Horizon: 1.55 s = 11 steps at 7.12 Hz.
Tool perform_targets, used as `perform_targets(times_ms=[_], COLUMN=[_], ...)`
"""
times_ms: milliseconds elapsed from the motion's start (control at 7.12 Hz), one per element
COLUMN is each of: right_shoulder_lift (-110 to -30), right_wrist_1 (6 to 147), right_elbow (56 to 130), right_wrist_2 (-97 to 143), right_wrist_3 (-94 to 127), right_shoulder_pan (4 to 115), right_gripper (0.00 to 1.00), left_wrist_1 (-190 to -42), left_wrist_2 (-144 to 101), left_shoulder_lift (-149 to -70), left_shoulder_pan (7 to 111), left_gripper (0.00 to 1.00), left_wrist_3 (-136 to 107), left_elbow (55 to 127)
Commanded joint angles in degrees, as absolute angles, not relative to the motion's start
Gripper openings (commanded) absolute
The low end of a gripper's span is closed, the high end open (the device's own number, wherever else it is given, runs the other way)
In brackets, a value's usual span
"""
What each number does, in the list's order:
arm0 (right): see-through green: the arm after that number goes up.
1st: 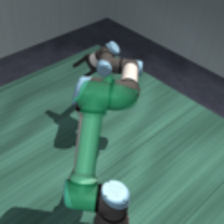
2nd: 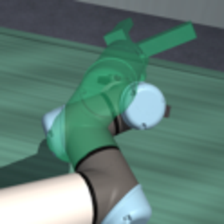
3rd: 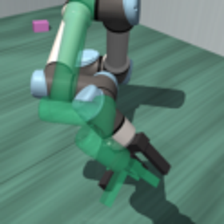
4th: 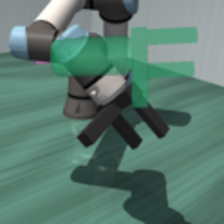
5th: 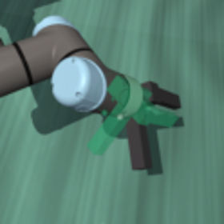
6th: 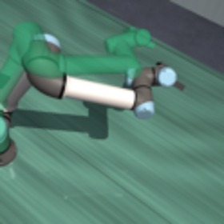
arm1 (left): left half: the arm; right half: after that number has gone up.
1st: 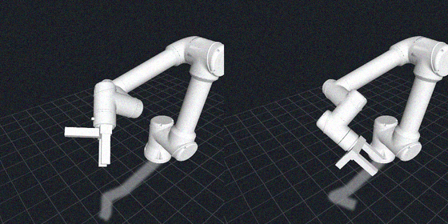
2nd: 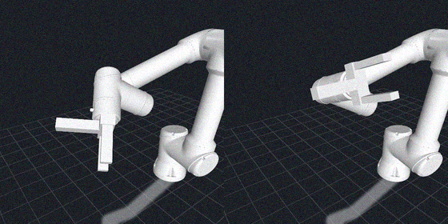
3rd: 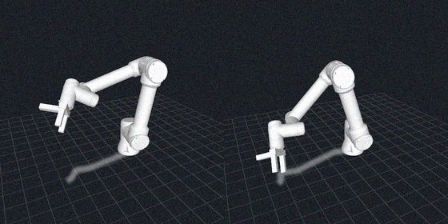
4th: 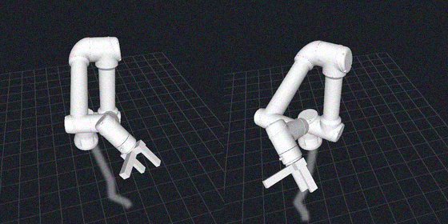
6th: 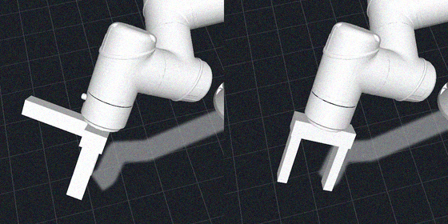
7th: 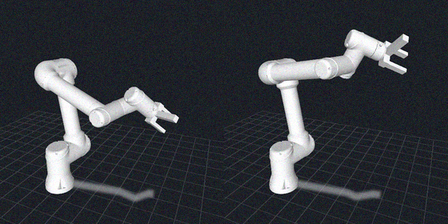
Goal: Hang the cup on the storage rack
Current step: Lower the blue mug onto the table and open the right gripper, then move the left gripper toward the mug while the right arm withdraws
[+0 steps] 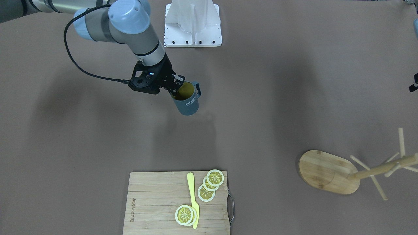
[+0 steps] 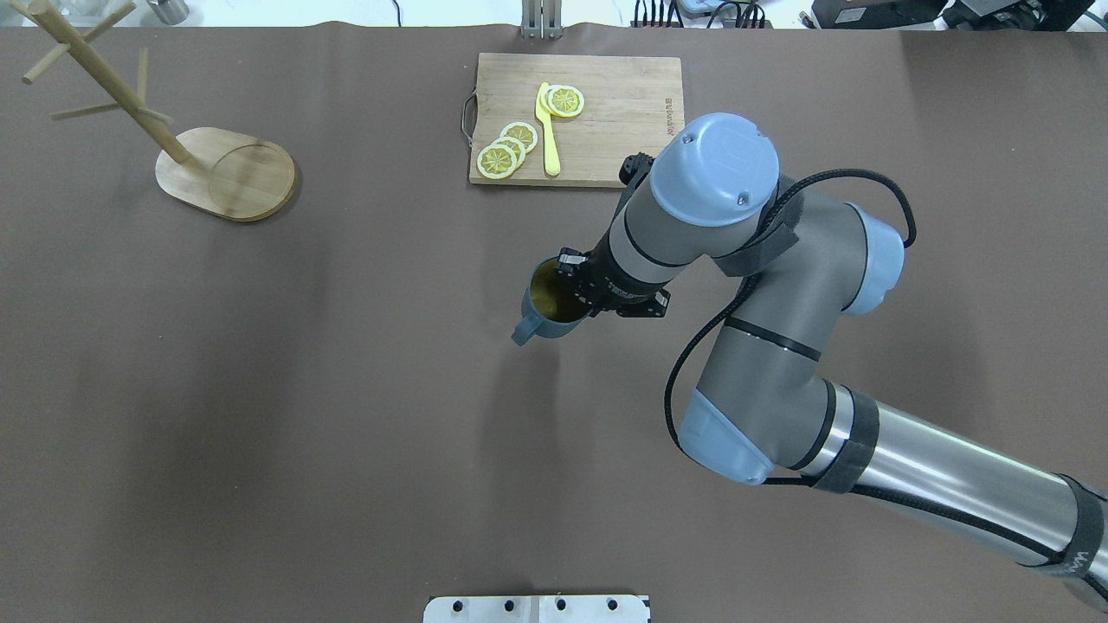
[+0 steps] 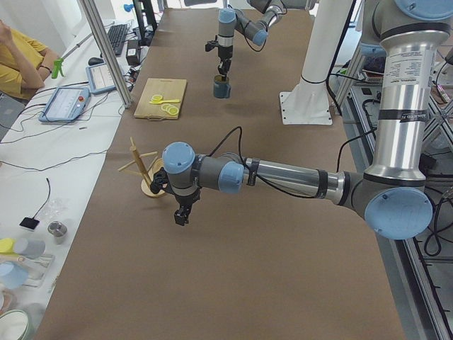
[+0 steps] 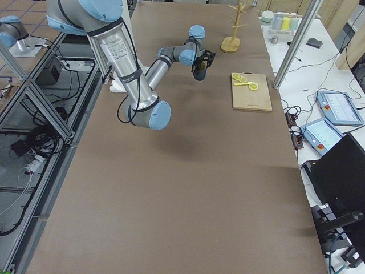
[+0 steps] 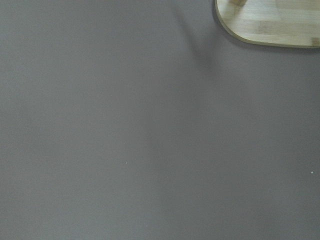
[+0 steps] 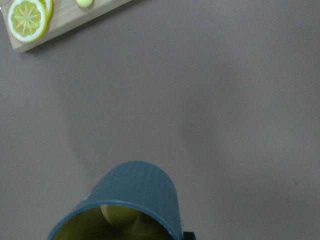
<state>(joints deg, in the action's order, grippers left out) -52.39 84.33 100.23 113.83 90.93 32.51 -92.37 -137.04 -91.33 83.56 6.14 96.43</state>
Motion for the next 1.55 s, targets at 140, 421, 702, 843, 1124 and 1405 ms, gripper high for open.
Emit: perform_targets(times_ms=[140, 421, 702, 843, 1124, 1405], right_shoulder_lift=[-50.1, -49.92, -49.13, -49.65, -55.95, -63.95], right_wrist_1=[84.46, 84.03, 84.02, 84.2, 84.29, 84.46], right_elbow=[97.92, 97.47, 98.25, 99.48, 104.48, 107.31], right_wrist_2=[112.85, 112.94, 113.98, 116.08, 124.94, 128.04], right_wrist_3=[92.2, 92.02, 91.76, 91.76, 87.75, 78.36], right_shoulder_pan=[29.8, 29.71, 31.8, 33.56, 42.23, 47.7], right_gripper=[0.33, 0.51, 0.59, 0.59, 0.6, 0.63], left_wrist_1=[-92.99, -93.16, -93.34, -98.21, -122.21, -132.85], left_wrist_2=[-138.08, -138.43, -141.39, -144.29, -143.8, -141.52], left_shoulder_lift=[-91.32, -91.41, -92.19, -92.55, -91.94, -92.81], left_shoulder_pan=[83.5, 83.5, 83.32, 82.71, 75.54, 67.55], left_gripper=[0.98, 0.98, 0.98, 0.98, 0.98, 0.94], left_wrist_3=[5.89, 5.89, 0.32, -5.91, -27.85, -43.37], left_elbow=[96.24, 96.24, 96.68, 97.03, 96.68, 98.08])
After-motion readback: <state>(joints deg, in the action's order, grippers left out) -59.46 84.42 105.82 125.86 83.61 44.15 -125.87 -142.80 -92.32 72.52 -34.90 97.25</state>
